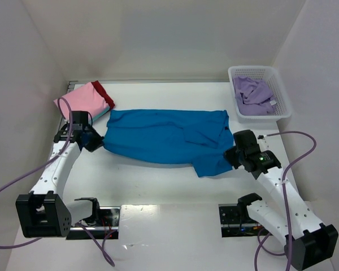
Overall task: Fold and stack the t-shirts
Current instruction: Fold the other side of the tshirt into a rectangle
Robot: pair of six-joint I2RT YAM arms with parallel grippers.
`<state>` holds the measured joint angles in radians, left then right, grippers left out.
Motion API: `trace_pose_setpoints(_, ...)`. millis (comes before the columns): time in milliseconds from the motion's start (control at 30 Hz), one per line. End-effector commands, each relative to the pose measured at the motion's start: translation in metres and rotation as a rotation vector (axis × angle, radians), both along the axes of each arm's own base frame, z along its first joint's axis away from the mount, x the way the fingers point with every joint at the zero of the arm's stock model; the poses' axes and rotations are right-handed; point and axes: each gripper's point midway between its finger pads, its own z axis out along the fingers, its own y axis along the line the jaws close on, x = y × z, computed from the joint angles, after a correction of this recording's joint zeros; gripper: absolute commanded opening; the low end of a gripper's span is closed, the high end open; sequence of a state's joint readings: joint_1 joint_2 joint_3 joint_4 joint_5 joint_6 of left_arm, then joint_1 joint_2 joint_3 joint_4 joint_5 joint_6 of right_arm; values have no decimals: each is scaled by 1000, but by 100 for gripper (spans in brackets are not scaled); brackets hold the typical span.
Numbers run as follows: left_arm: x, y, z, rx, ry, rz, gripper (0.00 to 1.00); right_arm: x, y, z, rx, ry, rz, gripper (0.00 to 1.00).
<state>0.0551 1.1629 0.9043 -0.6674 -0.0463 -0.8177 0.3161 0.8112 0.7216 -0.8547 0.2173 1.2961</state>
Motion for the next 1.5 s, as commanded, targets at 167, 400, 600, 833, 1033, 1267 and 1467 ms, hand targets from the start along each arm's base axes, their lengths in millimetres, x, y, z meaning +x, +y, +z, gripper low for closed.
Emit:
trace_pose_setpoints(167,55,14,31,37,-161,15,0,63,-26,26,-26,-140,-58,0)
trace_pose_setpoints(400,98,17,23,27,-175,3,0,107,-45,36,-30,-207,-104,0)
trace_pose_setpoints(600,131,26,9,27,-168,9,0,138,-45,42,-19,-251,-126,0)
trace_pose_setpoints(833,160,38,-8,11,-156,25,0,170,-43,40,-23,-271,-120,0)
trace_pose_setpoints(1033,172,37,-25,-16,-141,1,0,195,-42,23,-39,-246,-107,0)
trace_pose_setpoints(1267,186,44,-33,-15,-141,10,0,220,-44,11,-80,-237,-91,0)
trace_pose_setpoints(1467,201,50,-40,11,-139,7,0,240,-47,6,-125,-245,-72,0)
